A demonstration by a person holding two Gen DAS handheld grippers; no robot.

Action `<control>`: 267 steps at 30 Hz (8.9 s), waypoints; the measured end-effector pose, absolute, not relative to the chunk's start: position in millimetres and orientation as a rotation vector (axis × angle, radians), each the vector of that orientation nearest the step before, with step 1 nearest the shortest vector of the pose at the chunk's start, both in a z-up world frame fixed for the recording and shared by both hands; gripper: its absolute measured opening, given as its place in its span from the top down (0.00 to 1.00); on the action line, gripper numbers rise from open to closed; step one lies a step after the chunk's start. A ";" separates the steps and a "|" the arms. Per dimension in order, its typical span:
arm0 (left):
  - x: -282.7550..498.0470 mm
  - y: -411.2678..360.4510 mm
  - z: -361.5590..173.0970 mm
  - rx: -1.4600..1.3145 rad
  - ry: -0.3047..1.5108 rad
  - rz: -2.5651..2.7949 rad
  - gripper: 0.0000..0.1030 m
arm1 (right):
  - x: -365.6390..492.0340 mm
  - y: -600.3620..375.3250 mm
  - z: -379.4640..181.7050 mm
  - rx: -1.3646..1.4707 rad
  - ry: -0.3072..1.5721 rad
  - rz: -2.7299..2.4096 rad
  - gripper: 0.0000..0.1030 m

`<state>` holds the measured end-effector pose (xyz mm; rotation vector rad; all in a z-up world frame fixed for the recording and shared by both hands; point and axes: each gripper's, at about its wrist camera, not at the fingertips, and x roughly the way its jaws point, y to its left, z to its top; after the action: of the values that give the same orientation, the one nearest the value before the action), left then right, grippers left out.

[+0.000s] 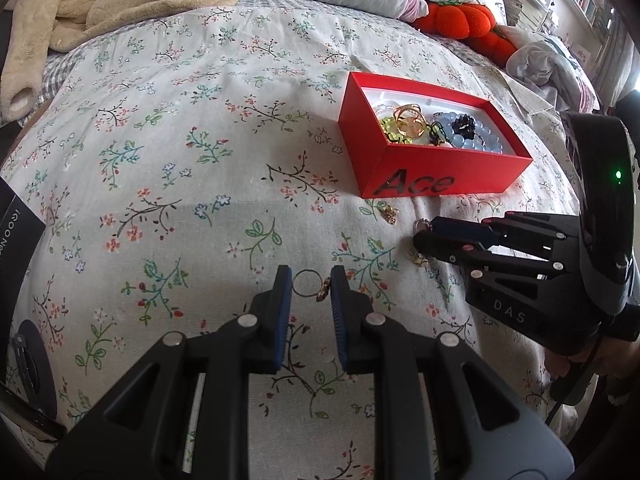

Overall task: Organize jewelry
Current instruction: 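Grasp a small gold ring with the left tool while the right tool grasps a silver ring, then carry both held rings up and over the red box, then lower the rings into the box and open both tools to release them, then reach down and grasp a gold earring with the right tool, then carry the earring toward the box with the right tool while the left tool grasps another gold earring, then lower both earrings into the red box and open both tools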

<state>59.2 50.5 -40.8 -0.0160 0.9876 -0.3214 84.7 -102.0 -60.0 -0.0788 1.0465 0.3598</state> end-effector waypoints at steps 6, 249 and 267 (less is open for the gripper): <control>59.4 52.1 -38.7 -0.019 0.979 -0.317 0.79 | 81.8 -110.1 -52.8 -0.050 1.050 0.366 0.83; 104.7 -4.7 -7.2 -0.176 0.809 -0.480 0.93 | 107.0 -204.2 36.6 0.211 0.895 0.173 0.91; 111.5 -34.0 -12.9 -0.170 0.810 -0.537 0.87 | 118.4 -220.7 10.2 0.238 0.983 0.135 0.91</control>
<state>111.5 -34.0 -12.9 -0.1696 0.8099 -0.5372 118.4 -220.7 10.2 0.2376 0.9834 0.1354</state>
